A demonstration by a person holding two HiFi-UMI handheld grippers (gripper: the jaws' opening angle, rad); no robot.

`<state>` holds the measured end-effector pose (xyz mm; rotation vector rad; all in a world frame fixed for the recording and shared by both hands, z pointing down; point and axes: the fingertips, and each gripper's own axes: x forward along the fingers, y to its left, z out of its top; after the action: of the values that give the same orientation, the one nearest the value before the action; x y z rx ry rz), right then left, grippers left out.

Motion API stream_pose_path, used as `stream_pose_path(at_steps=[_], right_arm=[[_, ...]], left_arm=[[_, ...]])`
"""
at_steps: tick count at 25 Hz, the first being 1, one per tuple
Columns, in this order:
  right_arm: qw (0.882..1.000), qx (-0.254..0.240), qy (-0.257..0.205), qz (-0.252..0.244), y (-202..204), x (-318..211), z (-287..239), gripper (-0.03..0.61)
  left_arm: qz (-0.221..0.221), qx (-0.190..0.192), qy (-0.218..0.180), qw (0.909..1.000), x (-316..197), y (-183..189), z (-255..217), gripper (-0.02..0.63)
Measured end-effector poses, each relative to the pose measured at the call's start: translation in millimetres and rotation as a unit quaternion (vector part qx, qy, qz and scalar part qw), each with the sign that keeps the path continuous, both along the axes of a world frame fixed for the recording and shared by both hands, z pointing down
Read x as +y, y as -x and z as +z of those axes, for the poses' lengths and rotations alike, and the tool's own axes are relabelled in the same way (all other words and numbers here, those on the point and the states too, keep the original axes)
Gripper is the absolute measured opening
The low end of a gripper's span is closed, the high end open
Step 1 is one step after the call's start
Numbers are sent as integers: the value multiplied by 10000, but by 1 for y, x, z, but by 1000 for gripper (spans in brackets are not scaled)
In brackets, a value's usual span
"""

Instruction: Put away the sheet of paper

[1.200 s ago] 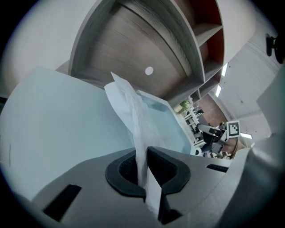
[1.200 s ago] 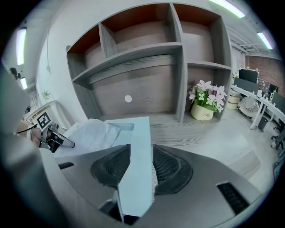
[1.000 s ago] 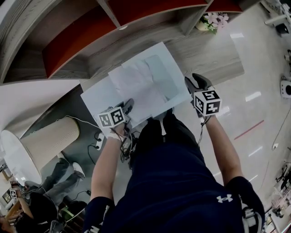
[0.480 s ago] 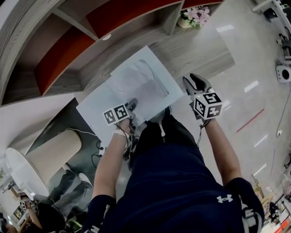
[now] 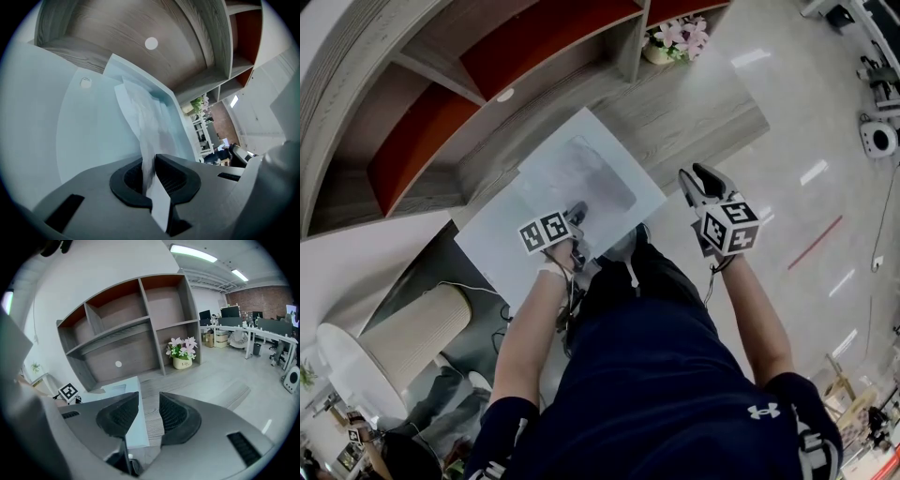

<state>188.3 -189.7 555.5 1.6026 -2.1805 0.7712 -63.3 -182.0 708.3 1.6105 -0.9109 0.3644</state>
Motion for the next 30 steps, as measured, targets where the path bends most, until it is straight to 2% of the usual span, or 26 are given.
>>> stream_pose_path(at_steps=[9,13,17,20,25,28,30], right_arm=[[9996,-94,23,271,-16,10,-4,135],[9997,-97,-17,216,-12,6,-8,134],[9998,-128,-77,89,0,-1,-14,132],[9998,-150,-124,-79,14,-7,-19,132],[9988,-182,-252,-389,41,-15,-31,130],[9971,-233,-412,-592,60,-20,-46,129],[9955,-280,-536,-730,74,-24,-58,127]], left_arm=[[183,127,-19,9997,-4,-15,-4,49],[521,11,-226,9984,-2,-23,-15,220],[705,-615,-427,9947,1,-14,-28,337],[514,-1066,-682,9906,-3,9,-40,373],[-19,-1389,-1299,9818,-15,59,-80,373],[-265,-1580,-1832,9699,-19,89,-120,371],[-417,-1713,-2241,9585,-21,108,-151,371]])
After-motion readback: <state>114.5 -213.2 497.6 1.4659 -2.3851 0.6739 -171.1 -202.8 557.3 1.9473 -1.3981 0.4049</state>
